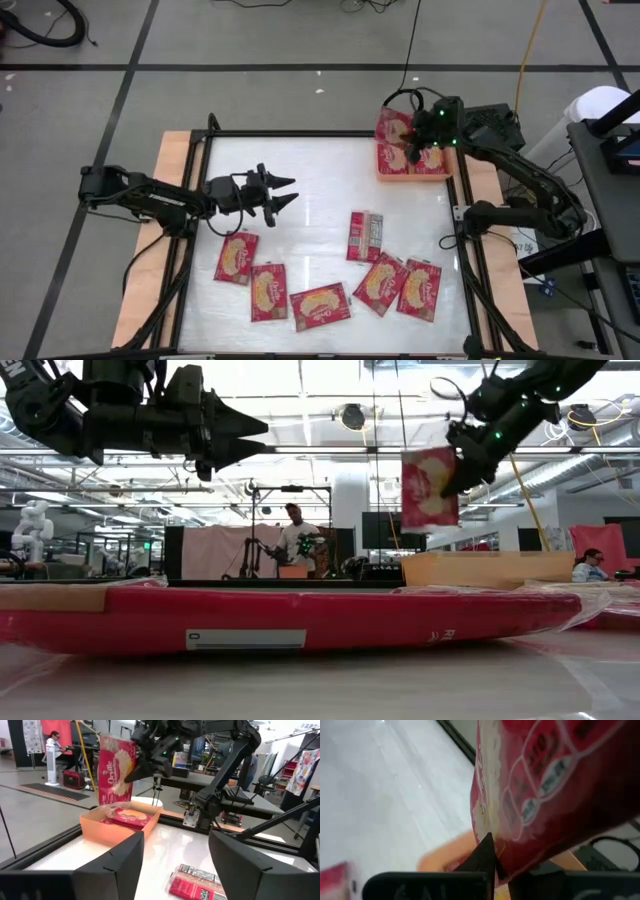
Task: Sort popcorn bags into baskets
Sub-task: Put the red popcorn bag into the orange bin
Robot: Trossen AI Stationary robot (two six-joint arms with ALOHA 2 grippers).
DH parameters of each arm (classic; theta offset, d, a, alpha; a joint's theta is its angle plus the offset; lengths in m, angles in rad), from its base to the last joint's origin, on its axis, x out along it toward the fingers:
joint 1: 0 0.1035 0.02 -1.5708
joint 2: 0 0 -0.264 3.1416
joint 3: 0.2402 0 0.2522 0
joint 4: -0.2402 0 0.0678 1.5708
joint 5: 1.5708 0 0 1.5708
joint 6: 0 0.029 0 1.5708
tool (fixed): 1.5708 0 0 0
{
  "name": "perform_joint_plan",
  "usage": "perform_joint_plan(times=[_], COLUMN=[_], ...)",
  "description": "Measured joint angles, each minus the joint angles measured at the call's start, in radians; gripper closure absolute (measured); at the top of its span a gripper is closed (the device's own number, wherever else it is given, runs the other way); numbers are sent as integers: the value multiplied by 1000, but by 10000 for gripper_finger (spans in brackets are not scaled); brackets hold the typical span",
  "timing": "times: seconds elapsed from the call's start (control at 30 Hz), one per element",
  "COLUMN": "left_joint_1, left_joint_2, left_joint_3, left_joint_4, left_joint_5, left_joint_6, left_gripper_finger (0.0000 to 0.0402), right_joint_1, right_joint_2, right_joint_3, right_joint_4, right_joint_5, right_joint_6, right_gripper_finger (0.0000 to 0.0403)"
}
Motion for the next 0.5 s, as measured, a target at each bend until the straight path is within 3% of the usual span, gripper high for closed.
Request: perform_joint_plan(times=[0.17,0.37,0.5], left_joint_1=[0,0,-1], left_joint_2=[0,0,0], left_joint_3=[0,0,0], left_joint_4=[0,-13,-16], left_joint_5=[-1,-1,-1], left_joint_6=[-4,-21,-27], left_gripper_finger=[194,206,210], right_joint_1=[-72,-106,-106], right_joint_2=[50,132,179], right_joint_3=[0,0,0], right_joint_4=[-59,-117,-164], right_joint_5=[-26,-170,-172], right_joint_6=[-38,-55,-58], right_gripper_finger=[392,392,392])
